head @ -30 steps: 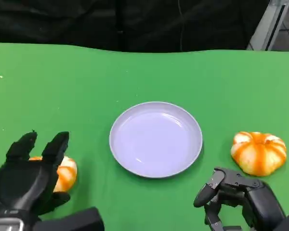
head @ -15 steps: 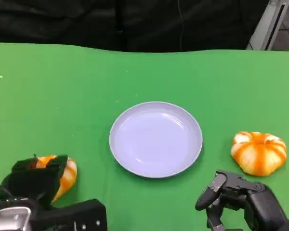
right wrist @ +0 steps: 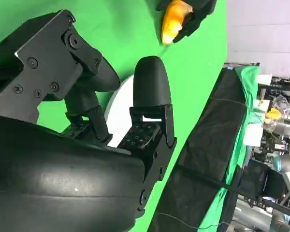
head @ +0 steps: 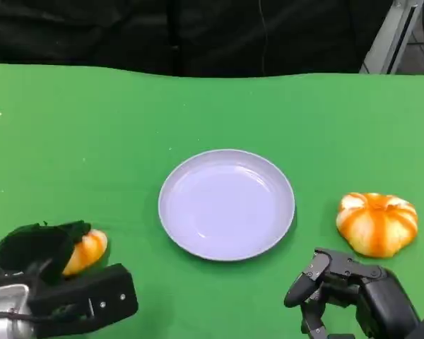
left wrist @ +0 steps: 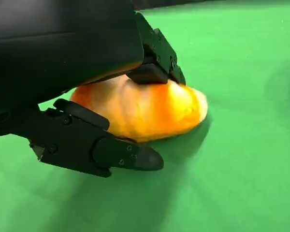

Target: Grasp the bread from the table and place it into the plate.

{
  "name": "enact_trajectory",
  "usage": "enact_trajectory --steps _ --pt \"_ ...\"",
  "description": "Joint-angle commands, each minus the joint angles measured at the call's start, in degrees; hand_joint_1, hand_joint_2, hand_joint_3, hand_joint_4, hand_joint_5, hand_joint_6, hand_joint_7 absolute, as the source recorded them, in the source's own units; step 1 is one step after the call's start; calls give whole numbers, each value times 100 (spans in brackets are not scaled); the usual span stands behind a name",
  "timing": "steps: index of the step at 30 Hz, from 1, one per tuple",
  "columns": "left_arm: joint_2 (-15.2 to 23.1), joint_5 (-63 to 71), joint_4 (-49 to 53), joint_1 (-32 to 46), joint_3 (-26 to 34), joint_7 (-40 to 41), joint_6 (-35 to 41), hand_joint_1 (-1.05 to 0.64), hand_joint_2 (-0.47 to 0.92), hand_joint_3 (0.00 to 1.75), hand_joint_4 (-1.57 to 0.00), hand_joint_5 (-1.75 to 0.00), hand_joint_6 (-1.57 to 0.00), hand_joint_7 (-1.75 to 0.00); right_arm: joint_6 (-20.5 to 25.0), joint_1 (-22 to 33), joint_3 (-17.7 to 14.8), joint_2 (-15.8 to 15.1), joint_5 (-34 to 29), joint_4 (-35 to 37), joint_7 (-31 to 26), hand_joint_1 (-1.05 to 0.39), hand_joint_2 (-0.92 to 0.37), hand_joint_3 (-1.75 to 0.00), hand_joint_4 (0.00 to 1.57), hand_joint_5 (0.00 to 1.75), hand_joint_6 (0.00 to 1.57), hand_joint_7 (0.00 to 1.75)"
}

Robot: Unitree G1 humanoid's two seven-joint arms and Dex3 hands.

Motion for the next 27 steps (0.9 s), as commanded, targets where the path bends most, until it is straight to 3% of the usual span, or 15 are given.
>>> enact_trajectory --steps 1,10,16,27 --pt "125 -265 -157 347 68 1142 -1003 -24 68 92 -82 -171 -64 -170 11 0 3 10 34 -28 -49 3 -34 -135 82 160 82 129" --pt "263 -120 -738 550 75 2323 -2187 -16 52 120 -81 -175 -60 -175 -60 10 -7 0 34 -7 -60 4 -35 -134 83 160 81 129" --pt "277 -225 -1162 616 166 2202 -2393 -17 45 133 -84 -175 -62 -175 -102 -16 -12 3 35 58 -65 4 -35 -134 82 160 81 129" --pt "79 -238 -988 -439 41 2080 -2689 -17 31 152 -89 -175 -68 -173 -40 20 67 15 -38 -29 -109 3 -35 -136 82 163 82 130"
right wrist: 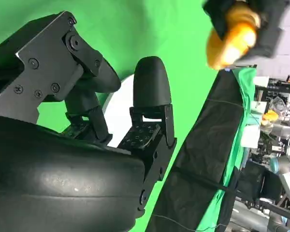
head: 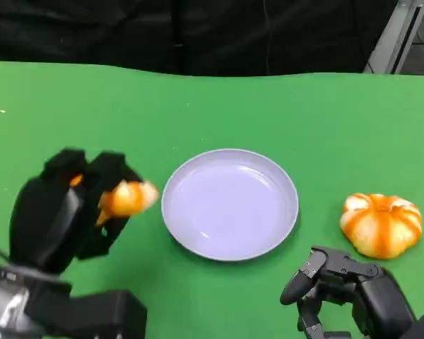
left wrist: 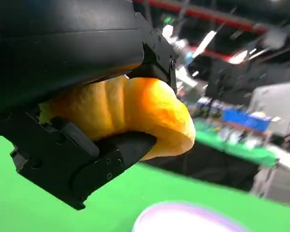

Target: Grasp the bread from the table and place it into the plate.

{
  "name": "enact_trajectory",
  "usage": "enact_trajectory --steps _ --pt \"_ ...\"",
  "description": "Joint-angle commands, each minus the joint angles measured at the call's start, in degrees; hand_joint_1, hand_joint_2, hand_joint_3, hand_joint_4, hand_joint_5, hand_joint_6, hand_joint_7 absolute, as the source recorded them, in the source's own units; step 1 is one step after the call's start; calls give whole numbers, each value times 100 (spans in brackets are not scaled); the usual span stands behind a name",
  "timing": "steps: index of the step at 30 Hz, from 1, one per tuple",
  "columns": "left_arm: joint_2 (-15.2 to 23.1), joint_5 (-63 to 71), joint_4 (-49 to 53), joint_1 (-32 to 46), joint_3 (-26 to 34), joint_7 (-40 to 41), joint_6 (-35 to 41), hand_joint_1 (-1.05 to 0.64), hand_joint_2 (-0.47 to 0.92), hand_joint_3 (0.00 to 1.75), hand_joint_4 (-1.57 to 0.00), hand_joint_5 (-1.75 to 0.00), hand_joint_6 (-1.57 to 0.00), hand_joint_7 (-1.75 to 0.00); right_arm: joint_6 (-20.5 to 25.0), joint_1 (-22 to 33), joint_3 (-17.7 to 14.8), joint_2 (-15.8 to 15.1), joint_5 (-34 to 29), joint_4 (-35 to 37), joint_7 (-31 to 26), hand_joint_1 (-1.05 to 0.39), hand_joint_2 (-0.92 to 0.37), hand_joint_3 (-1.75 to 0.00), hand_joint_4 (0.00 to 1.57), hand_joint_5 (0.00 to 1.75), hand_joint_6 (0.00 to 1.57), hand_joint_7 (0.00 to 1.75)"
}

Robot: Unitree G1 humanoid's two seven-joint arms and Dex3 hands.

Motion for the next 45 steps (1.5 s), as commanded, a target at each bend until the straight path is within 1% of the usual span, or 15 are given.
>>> enact_trajectory --steps 1,9,14,21,24,27,28,29,30,32,35,36,38,42,45 --pt "-117 101 93 -272 -133 56 -61 -17 31 152 -89 -175 -68 -173 -6 73 -3 -41 -6 -67 -35 3 -35 -136 81 163 82 130" --pt "-776 444 679 -1111 -710 153 40 -16 28 153 -90 -175 -70 -171 13 110 33 -53 -52 -126 -30 4 -35 -135 81 161 81 130" --pt "-1101 592 1338 -1623 -1038 170 191 -19 28 146 -90 -175 -69 -173 16 133 46 -47 -24 -142 -24 5 -35 -135 81 161 82 131" --pt "-1292 619 1880 -1965 -1241 305 261 -19 30 141 -91 -175 -69 -175 -30 150 52 -40 -33 -137 -47 4 -35 -135 80 163 81 130" --pt "-1600 667 2748 -2472 -1479 295 422 -20 41 124 -87 -175 -69 -175 30 171 110 0 -93 -204 -96 3 -36 -133 79 162 80 129" --pt "-1692 627 3212 -2722 -1605 395 429 -22 46 116 -86 -175 -68 -175 66 175 142 0 -117 -230 -118 3 -37 -131 79 162 81 129" --pt "-1673 501 3175 -2731 -1616 -93 570 -22 46 115 -86 -175 -68 -175 79 181 162 10 -146 -241 -137 3 -37 -131 79 162 81 129" --pt "-1657 404 3135 -2732 -1623 -471 680 -23 56 93 -68 -142 -56 -129 89 186 176 18 -169 -250 -150 3 -37 -131 80 162 81 129" --pt "-1624 313 3057 -2728 -1640 -933 798 -25 71 63 -54 -112 -56 -76 98 189 187 25 -190 -257 -161 3 -37 -131 80 162 81 129" --pt "-1573 211 2906 -2709 -1674 -1519 965 -33 88 29 -27 -73 -45 -26 108 190 191 28 -211 -266 -163 4 -37 -131 80 162 81 128" --pt "-1482 190 2558 -2624 -1775 -2380 1337 -58 91 25 -5 -39 -22 -6 215 204 192 9 -221 -346 -136 3 -37 -131 80 162 81 128" --pt "-1454 178 2438 -2589 -1816 -2701 1501 -70 92 30 -2 -24 -14 -3 233 213 189 5 -204 -365 -126 4 -37 -131 80 162 81 128" --pt "-1421 159 2259 -2536 -1855 -3061 1712 -81 92 37 0 -8 -5 -2 252 221 188 1 -182 -386 -120 4 -37 -130 79 163 80 128" --pt "-1268 79 1931 -2464 -1953 -3971 2059 -89 92 44 0 0 -1 0 131 220 165 -34 -159 -332 -122 4 -38 -129 80 162 81 128" --pt "-1165 22 1721 -2410 -1960 -4315 2170 -91 92 47 0 0 -1 0 119 220 159 -34 -128 -320 -122 4 -39 -128 80 162 81 127"
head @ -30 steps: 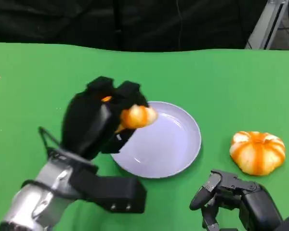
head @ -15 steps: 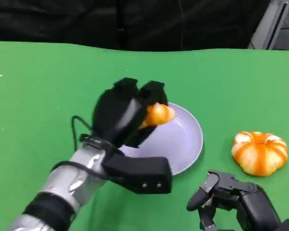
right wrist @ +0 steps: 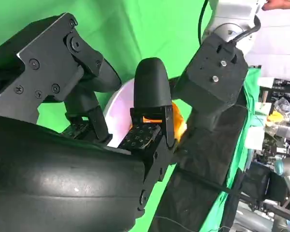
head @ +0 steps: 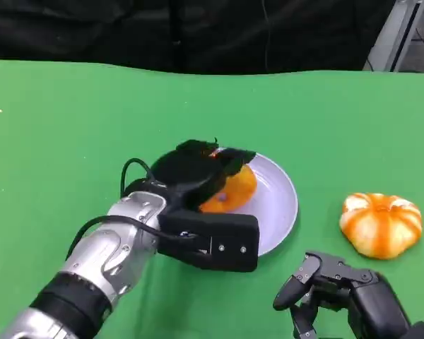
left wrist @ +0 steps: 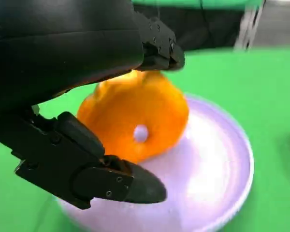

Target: Grasp the bread from the table and place it into the plate.

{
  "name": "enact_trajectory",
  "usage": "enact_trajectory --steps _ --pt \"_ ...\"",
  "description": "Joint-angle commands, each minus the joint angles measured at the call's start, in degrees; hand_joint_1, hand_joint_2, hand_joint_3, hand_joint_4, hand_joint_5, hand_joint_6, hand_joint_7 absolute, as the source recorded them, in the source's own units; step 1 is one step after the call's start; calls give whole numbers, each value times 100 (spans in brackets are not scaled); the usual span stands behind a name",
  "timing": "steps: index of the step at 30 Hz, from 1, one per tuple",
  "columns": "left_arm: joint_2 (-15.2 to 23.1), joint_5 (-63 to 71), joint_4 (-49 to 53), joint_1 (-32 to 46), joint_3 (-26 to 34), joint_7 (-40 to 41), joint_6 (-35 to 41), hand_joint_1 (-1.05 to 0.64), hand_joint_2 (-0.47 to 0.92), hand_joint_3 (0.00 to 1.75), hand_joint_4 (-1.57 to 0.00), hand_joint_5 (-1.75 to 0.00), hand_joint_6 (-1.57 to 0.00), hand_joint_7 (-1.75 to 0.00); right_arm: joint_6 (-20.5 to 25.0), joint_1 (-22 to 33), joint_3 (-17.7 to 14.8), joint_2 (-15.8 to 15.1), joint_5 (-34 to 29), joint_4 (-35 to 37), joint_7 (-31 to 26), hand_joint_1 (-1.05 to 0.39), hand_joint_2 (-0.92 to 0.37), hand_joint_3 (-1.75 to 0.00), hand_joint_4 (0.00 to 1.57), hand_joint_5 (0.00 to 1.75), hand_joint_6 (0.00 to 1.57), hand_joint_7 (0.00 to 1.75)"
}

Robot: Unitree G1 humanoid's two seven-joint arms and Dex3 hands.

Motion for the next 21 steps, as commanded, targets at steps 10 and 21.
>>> enact_trajectory --steps 10,21 --pt "709 -478 -1311 485 200 -1099 265 -97 92 51 0 0 0 0 -84 18 -63 -61 82 5 10 4 -39 -130 79 162 79 128" --pt "1249 -1381 -2816 1371 967 -1210 -117 -93 92 53 0 0 0 0 -54 -28 -101 -70 116 59 45 4 -38 -130 79 163 79 129"
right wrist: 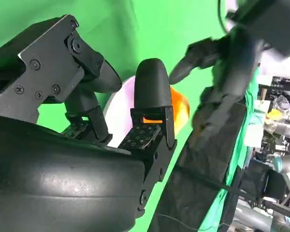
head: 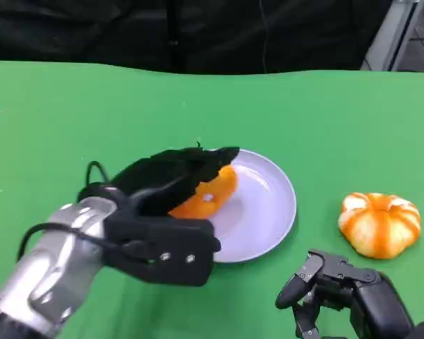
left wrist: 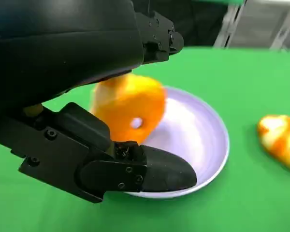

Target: Grasp the bread from the table and place it into the plate.

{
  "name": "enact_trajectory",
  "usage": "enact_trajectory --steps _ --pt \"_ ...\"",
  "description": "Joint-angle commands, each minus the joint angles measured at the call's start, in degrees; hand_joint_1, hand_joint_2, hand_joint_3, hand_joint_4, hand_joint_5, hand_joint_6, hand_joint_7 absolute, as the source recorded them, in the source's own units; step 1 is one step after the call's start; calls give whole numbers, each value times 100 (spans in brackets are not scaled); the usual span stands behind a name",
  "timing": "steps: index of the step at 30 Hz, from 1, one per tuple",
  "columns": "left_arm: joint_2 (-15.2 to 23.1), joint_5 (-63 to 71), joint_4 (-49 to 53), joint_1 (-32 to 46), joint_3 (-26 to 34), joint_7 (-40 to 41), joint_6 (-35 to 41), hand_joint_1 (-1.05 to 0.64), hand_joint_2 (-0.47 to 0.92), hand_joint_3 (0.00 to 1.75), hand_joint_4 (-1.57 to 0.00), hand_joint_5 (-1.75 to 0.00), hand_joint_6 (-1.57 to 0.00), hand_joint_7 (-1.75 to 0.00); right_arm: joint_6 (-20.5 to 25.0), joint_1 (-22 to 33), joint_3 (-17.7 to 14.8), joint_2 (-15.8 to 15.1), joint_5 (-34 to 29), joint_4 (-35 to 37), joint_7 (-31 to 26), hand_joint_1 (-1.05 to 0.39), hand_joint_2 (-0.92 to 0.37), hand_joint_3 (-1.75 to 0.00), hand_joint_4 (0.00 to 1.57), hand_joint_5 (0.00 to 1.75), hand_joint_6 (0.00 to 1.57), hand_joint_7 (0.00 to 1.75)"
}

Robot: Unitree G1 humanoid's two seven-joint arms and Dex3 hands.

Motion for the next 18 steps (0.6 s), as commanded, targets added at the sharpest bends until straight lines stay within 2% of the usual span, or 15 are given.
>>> enact_trajectory --steps 1,18 --pt "174 -185 -285 196 187 -50 -49 -92 92 53 0 0 0 0 8 -17 -50 -52 73 29 17 4 -38 -131 79 163 79 129" --pt "169 -427 -454 547 397 96 -190 -87 92 46 0 0 0 0 -86 -29 -79 -63 94 82 41 4 -38 -131 78 162 78 130"
